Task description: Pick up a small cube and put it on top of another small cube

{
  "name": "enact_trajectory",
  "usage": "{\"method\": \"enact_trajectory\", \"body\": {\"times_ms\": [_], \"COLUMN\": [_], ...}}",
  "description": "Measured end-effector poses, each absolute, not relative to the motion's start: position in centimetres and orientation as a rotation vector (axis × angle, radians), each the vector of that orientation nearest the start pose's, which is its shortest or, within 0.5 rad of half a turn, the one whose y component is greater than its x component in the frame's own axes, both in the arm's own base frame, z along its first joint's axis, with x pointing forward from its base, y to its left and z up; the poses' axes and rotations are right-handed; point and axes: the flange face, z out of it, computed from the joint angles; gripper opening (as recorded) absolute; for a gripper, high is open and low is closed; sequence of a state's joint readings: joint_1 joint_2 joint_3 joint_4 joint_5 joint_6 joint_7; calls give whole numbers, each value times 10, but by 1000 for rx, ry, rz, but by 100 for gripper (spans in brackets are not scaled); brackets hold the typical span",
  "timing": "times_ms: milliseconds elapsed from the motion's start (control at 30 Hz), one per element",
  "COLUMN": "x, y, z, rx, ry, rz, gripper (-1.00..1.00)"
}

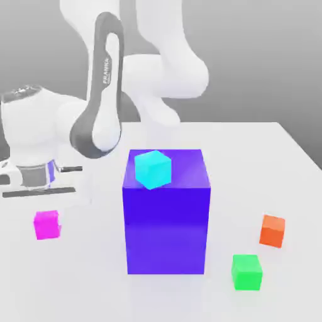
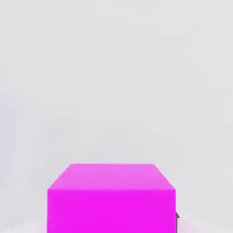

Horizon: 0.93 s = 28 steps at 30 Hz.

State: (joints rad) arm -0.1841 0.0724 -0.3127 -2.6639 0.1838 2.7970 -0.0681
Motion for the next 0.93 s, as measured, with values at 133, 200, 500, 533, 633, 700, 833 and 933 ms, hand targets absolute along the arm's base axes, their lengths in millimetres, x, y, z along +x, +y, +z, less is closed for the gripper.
{"method": "enact_trajectory", "body": {"times_ms": [133,200,500,533,633,700,833,933], "x": [426,443,437,427,394,397,397,397], "y": [-139,-86,128,149,197,182,177,177], "z": [249,254,267,264,249,227,183,183], "rx": [-2950,-2957,-3007,-3025,-3091,-3098,-3100,-3100], "ry": [849,777,554,523,422,488,505,505], "rz": [-175,-162,-70,-56,-13,-3,1,1], "gripper": [-100,-100,-100,-100,-100,-100,100,100]}}
